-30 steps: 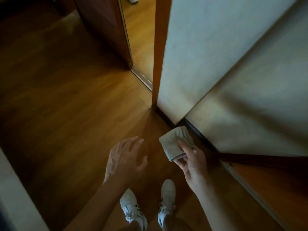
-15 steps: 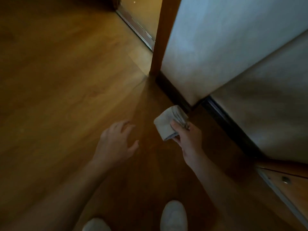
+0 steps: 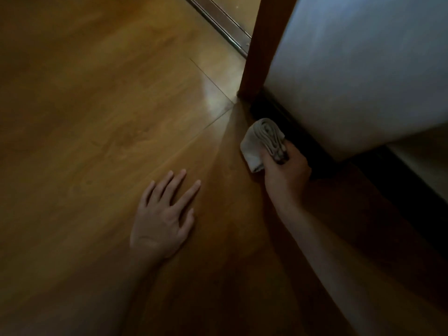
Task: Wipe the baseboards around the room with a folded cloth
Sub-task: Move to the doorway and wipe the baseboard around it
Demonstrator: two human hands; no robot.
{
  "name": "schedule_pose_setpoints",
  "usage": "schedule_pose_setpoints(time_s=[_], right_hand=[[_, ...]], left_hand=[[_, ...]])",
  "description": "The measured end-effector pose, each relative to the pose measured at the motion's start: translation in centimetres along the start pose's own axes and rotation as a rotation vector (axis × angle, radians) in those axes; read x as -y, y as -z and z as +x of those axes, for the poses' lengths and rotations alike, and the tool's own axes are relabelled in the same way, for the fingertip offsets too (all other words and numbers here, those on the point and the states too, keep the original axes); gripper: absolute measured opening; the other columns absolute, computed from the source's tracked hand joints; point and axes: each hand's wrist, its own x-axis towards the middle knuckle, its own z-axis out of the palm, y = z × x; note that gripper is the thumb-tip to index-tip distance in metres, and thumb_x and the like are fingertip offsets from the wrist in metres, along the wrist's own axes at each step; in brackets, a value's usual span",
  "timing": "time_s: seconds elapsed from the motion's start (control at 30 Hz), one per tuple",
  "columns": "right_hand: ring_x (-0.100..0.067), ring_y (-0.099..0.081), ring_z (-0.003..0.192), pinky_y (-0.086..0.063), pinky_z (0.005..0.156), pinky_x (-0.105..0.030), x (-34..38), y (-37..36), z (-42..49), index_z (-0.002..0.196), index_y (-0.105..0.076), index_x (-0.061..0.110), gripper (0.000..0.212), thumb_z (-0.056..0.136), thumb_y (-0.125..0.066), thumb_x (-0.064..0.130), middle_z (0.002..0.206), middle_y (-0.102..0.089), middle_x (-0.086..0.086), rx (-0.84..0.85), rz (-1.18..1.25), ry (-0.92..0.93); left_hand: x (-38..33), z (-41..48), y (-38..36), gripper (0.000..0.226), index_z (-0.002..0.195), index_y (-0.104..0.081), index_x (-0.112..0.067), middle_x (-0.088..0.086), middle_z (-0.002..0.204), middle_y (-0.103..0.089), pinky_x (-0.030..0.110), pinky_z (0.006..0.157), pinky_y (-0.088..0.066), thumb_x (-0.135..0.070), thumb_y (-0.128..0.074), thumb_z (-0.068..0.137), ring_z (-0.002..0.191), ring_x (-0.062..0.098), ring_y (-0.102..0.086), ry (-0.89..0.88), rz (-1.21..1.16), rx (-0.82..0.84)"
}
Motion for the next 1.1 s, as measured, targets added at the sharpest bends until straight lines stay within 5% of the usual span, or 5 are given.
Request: schedule_pose_setpoints(time_s=[0.13,0.23,0.53,0.7,1.1], right_hand=[[0.009,-0.055,0.066,-0.037,0.054,-0.002,0.1,-0.9,0.9,0.089,-0.071,0.021,0.008,0.089,-0.071,0.029,0.074,-0.061,0.016,-0.018,-0.167,-0.002],[0.004,-0.056,0.054,-0.033,0.043,-0.006,0.8,-1.5,1.6,0.069,-0.062,0.022,0.025,0.09,-0.07,0.033,0.061,-0.056,0.013,0.006,-0.247,-0.045],[0.006,-0.049,0.053,-0.029,0.044,-0.007,2.7,-3.8,4.3,0.074,-0.063,0.024,0.027,0.093,-0.063,0.043,0.059,-0.051,0.017,-0.046,-0.319,0.008],[0.004,-0.056,0.067,-0.046,0.059,-0.014,1.0,-2.6,3.5,0.095,-0.073,0.015,0.028,0.09,-0.067,0.042,0.073,-0.057,0.014,-0.121,-0.286,-0.033],[0.005,-0.056,0.062,-0.049,0.054,-0.017,1.2,-2.7,3.5,0.088,-0.072,0.016,0.026,0.091,-0.066,0.041,0.07,-0.062,0.011,-0.124,-0.287,-0.007]], left_hand=[[0.3,0.1,-0.4,0.06,0.158,-0.024,-0.043,-0.003,0.167,-0.021,0.046,0.121,-0.011,-0.054,-0.028,0.099,0.153,0.022,-0.019,-0.006,0.044,-0.015],[0.6,0.3,-0.4,0.06,0.158,-0.025,-0.043,-0.002,0.167,-0.022,0.047,0.12,-0.013,-0.054,-0.028,0.099,0.153,0.023,-0.02,-0.017,0.055,-0.013],[0.8,0.4,-0.6,0.058,0.155,-0.035,-0.039,0.002,0.164,-0.031,0.052,0.117,-0.02,-0.05,-0.03,0.098,0.15,0.027,-0.029,-0.043,0.052,-0.064],[0.7,0.4,-0.9,0.058,0.156,-0.034,-0.039,0.002,0.165,-0.029,0.051,0.118,-0.019,-0.05,-0.031,0.098,0.15,0.026,-0.028,-0.054,0.036,-0.078],[0.9,0.3,-1.3,0.06,0.156,-0.032,-0.04,0.0,0.165,-0.028,0.05,0.119,-0.019,-0.05,-0.032,0.098,0.151,0.025,-0.026,-0.039,0.036,-0.069]])
